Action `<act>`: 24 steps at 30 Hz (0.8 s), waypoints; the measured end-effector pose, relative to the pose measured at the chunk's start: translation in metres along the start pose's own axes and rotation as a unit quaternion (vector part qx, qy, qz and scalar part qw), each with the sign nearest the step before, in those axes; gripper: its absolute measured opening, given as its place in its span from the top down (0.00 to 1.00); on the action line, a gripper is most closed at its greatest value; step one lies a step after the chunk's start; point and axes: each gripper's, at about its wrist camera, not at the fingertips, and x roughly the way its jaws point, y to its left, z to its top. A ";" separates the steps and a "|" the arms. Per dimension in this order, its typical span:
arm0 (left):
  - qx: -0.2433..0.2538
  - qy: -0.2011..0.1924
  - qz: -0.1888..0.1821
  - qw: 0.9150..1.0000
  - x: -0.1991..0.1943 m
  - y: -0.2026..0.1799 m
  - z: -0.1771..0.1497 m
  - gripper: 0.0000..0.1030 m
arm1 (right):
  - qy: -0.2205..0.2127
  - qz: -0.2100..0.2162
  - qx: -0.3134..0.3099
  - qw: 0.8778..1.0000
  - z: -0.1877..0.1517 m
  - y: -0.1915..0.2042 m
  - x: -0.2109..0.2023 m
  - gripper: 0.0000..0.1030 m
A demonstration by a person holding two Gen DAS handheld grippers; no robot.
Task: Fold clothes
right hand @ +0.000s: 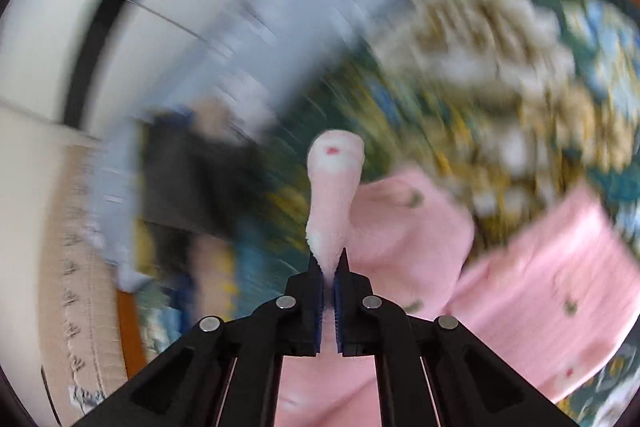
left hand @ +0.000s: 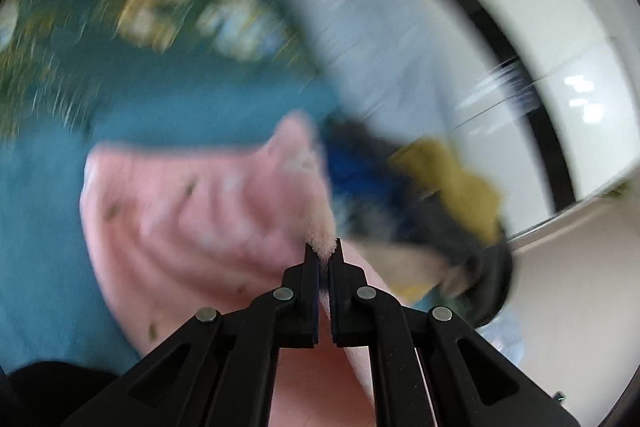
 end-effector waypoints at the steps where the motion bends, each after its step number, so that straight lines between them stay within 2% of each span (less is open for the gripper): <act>1: -0.009 0.002 0.005 1.000 -0.002 0.004 0.000 0.97 | -0.017 -0.001 0.012 1.000 -0.001 -0.009 -0.016 0.96; 3: -0.045 0.031 0.023 0.998 0.004 0.017 0.001 0.97 | -0.037 -0.016 0.047 0.998 -0.011 -0.039 -0.043 0.96; 5: -0.086 0.092 0.076 0.989 0.021 0.031 0.000 0.97 | -0.018 -0.055 0.069 0.996 -0.033 -0.072 -0.045 0.96; 6: -0.092 0.114 0.101 0.984 0.027 0.033 -0.001 0.97 | -0.002 -0.082 0.081 0.993 -0.047 -0.090 -0.042 0.96; 9: -0.068 0.140 0.159 0.975 0.036 0.026 -0.003 0.97 | 0.044 -0.143 0.127 0.981 -0.087 -0.140 -0.026 0.96; 11: -0.063 0.154 0.169 0.971 0.041 0.025 -0.002 0.97 | 0.062 -0.168 0.150 0.972 -0.106 -0.161 -0.020 0.96; 14: -0.067 0.173 0.174 0.967 0.045 0.027 -0.003 0.97 | 0.068 -0.180 0.150 0.970 -0.110 -0.166 -0.018 0.96; 15: -0.065 0.173 0.171 0.968 0.045 0.027 -0.003 0.97 | 0.064 -0.180 0.145 0.971 -0.105 -0.163 -0.020 0.96; 18: -0.059 0.147 0.126 0.979 0.037 0.022 -0.004 0.97 | 0.040 -0.168 0.124 0.977 -0.085 -0.145 -0.029 0.96; 20: -0.030 0.093 0.055 0.994 0.019 0.009 -0.001 0.97 | 0.006 -0.145 0.110 0.983 -0.067 -0.129 -0.042 0.96; 21: -0.006 0.073 0.026 0.997 0.011 0.000 -0.001 0.97 | -0.016 -0.129 0.102 0.986 -0.057 -0.119 -0.051 0.96; 22: 0.016 0.063 0.008 0.998 0.006 -0.008 -0.001 0.97 | -0.037 -0.122 0.089 0.988 -0.050 -0.108 -0.060 0.96; 24: 0.036 0.083 0.012 0.996 0.011 -0.016 -0.005 0.97 | -0.080 -0.117 0.051 0.989 -0.037 -0.083 -0.080 0.96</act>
